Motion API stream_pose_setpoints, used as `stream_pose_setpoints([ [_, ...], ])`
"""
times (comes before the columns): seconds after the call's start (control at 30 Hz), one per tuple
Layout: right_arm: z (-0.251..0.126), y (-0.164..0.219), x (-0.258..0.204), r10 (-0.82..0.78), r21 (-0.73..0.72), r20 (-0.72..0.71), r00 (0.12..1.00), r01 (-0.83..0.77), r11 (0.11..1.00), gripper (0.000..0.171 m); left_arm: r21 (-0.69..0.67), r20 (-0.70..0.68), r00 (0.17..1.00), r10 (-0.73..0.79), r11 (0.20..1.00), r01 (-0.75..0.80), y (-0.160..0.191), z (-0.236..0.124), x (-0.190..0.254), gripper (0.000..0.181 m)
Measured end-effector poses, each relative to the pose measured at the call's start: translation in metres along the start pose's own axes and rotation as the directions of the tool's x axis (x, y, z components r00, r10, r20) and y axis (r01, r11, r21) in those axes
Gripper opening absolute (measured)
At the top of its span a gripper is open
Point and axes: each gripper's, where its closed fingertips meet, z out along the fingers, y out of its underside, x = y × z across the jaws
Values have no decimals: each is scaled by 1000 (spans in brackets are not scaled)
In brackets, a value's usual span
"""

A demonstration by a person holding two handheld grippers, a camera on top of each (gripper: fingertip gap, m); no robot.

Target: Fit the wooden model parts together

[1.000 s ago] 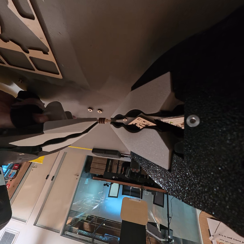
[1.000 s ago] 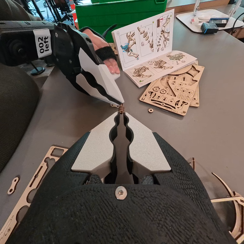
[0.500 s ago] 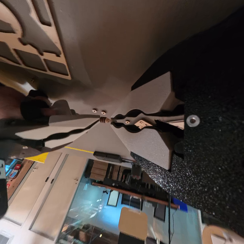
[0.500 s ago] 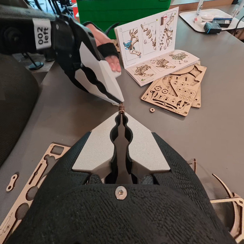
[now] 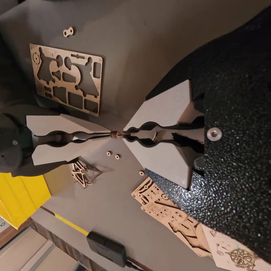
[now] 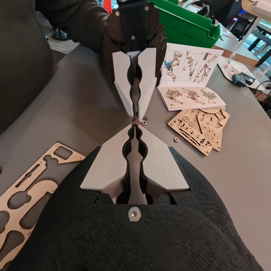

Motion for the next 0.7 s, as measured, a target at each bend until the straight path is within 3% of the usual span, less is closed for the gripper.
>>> stream_pose_setpoints([
  [0.17,0,0,-2,-13,-1,8,1000,13,1000,0,21,6,999,-33,999,33,-1,-1,-4,13],
  [0.23,0,0,-2,-12,-1,10,1000,12,1000,0,32,-20,999,-30,999,30,-2,-1,0,1],
  [0.5,-2,-3,2,29,24,12,1000,-30,999,1,3,55,994,91,996,-91,-3,-1,-4,1],
  [0.7,-3,-4,2,32,32,12,999,-33,999,1,9,58,995,83,996,-84,-4,-1,-4,1],
])
